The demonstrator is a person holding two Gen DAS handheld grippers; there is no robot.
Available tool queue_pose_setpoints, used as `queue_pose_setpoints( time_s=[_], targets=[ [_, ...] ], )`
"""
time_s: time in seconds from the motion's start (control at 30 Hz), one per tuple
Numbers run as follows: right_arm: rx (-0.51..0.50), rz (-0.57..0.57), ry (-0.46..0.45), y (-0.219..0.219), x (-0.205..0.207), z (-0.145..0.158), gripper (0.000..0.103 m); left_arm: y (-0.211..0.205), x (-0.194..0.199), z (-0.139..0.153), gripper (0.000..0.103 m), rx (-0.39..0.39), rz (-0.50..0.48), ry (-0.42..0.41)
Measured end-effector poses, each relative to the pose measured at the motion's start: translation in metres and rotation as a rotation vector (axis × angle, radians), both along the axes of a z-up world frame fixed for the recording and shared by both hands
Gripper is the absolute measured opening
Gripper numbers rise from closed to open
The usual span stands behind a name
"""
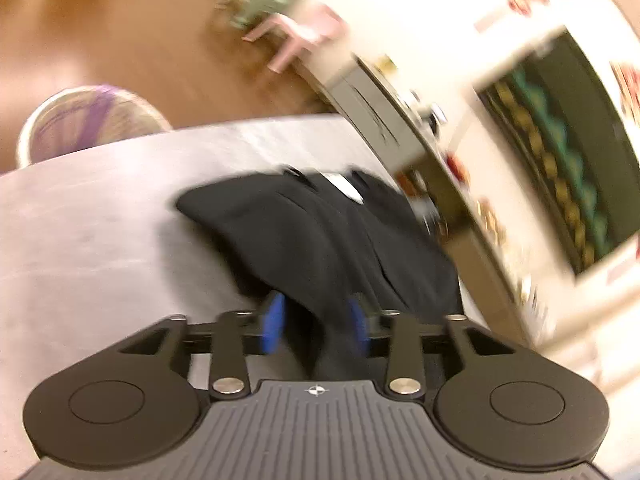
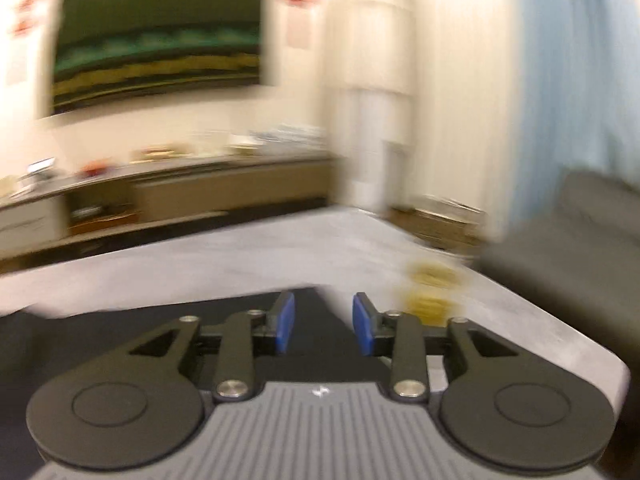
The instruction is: Fold clothes
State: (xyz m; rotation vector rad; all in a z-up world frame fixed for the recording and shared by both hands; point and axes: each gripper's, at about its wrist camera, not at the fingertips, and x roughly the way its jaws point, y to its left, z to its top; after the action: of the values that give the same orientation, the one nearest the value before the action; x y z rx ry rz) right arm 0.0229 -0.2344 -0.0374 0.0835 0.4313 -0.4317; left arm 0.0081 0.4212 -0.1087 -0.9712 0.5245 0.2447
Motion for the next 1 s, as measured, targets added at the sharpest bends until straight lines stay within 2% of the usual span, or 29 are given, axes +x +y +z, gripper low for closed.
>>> queue_pose_setpoints(
  time_s=[0.07, 0.17, 0.27, 0.37, 0.43, 0.5, 0.6, 0.67, 0.7, 0.77, 0.8, 0.83, 0.9, 0.97, 1.0],
  targets=[
    [-0.047, 0.213, 0.028, 0.066, 0.012, 0.005, 0.034, 0.016, -0.002, -0.011, 0.043, -0.065, 0.038, -0.004],
    [-0.145, 0.578, 0.042, 0.186, 0.018, 0.017, 0.052, 0.034, 0.005, -0.027, 0.043, -0.163, 0.042, -0.013],
    [-0.279, 0.907, 0.020, 0.305, 0.017, 0.023, 0.062, 0.042, 0.011, -0.027, 0.043, -0.142, 0.043, -0.019],
    [-0.459, 1.183, 0.001, 0.414, 0.013, 0.012, 0.072, 0.046, 0.019, -0.016, 0.043, -0.069, 0.015, -0.072],
    [-0.596, 1.313, 0.001, 0.478, 0.014, -0.004, 0.077, 0.051, 0.022, -0.014, 0.043, -0.063, -0.014, -0.108],
    [-0.734, 1.406, 0.023, 0.530, 0.022, -0.024, 0.078, 0.056, 0.022, -0.014, 0.043, -0.070, -0.027, -0.135],
    [-0.942, 1.471, 0.089, 0.580, 0.035, -0.065, 0.075, 0.063, 0.018, -0.016, 0.042, -0.091, -0.015, -0.158],
    [-0.993, 1.519, 0.148, 0.594, 0.047, -0.078, 0.069, 0.067, 0.017, -0.018, 0.043, -0.095, -0.024, -0.174],
    [-0.988, 1.517, 0.144, 0.596, 0.052, -0.077, 0.066, 0.067, 0.018, -0.018, 0.043, -0.098, -0.033, -0.181],
    [-0.928, 1.508, 0.163, 0.600, 0.064, -0.067, 0.045, 0.066, 0.020, -0.018, 0.043, -0.102, -0.045, -0.198],
    [-0.854, 1.500, 0.181, 0.601, 0.072, -0.058, 0.024, 0.065, 0.021, -0.017, 0.043, -0.101, -0.050, -0.211],
    [-0.763, 1.487, 0.207, 0.601, 0.082, -0.048, 0.010, 0.066, 0.018, -0.015, 0.045, -0.099, -0.034, -0.226],
    [-0.510, 1.443, 0.275, 0.597, 0.106, -0.027, 0.007, 0.067, 0.010, -0.012, 0.048, -0.095, 0.013, -0.257],
    [-0.234, 1.388, 0.344, 0.585, 0.136, -0.011, 0.007, 0.073, -0.002, -0.012, 0.058, -0.122, 0.082, -0.299],
    [-0.107, 1.357, 0.375, 0.575, 0.150, -0.007, 0.006, 0.074, -0.005, -0.014, 0.059, -0.150, 0.086, -0.317]
  ],
)
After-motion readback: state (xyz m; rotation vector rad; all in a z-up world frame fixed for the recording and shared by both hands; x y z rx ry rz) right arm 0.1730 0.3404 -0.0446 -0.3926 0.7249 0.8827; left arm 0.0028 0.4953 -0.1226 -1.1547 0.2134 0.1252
